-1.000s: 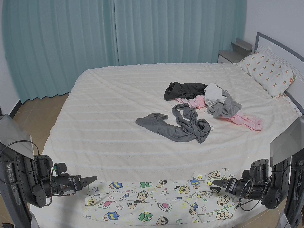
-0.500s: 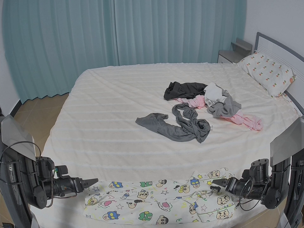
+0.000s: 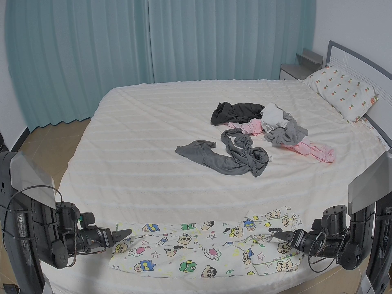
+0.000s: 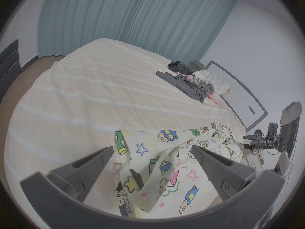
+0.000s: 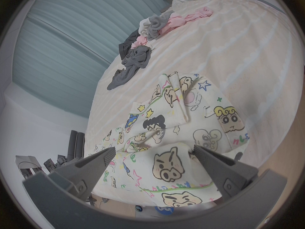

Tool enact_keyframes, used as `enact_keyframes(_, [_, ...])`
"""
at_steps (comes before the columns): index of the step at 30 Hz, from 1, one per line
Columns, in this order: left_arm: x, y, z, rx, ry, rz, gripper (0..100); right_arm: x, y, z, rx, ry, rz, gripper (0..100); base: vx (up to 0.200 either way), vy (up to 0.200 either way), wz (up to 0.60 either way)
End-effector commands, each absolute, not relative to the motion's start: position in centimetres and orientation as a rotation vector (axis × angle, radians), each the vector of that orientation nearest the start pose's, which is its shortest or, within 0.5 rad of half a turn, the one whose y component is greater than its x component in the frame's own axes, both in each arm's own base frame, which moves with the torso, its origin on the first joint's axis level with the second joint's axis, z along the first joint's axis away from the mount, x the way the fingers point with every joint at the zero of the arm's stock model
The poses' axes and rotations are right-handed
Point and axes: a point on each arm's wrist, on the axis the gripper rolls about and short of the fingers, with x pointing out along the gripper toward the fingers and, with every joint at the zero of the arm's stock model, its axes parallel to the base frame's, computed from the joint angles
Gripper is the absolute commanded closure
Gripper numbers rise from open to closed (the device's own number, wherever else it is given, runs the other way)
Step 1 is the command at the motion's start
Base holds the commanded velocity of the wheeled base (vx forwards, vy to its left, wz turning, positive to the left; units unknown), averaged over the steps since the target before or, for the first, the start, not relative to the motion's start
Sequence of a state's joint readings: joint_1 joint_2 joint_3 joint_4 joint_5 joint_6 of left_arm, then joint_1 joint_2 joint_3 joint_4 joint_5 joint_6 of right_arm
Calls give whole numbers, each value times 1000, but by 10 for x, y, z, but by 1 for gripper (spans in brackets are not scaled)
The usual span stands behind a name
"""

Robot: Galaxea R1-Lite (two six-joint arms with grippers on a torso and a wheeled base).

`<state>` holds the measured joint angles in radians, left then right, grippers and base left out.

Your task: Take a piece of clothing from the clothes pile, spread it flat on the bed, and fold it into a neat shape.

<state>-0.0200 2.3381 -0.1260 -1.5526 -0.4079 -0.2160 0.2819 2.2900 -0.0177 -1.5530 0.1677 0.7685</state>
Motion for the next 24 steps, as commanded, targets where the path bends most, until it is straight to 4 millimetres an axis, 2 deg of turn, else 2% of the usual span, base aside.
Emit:
enact_keyframes(1, [248, -17, -36, -327, 696, -352, 0, 207, 64, -24, 679, 858, 128, 0, 0, 0, 0])
enact_keyframes(5, [250, -17, -44, -312, 718, -356, 0, 207, 64, -24, 679, 858, 129, 0, 0, 0, 0])
enact_keyframes(8, [248, -22, -58, -265, 777, -374, 0, 207, 64, -24, 678, 858, 129, 0, 0, 0, 0])
enact_keyframes(16, [259, -21, -67, -212, 832, -306, 0, 206, 65, -24, 673, 855, 122, 0, 0, 0, 0])
enact_keyframes(24, [258, -27, -71, -99, 866, -247, 0, 206, 65, -24, 672, 852, 122, 0, 0, 0, 0])
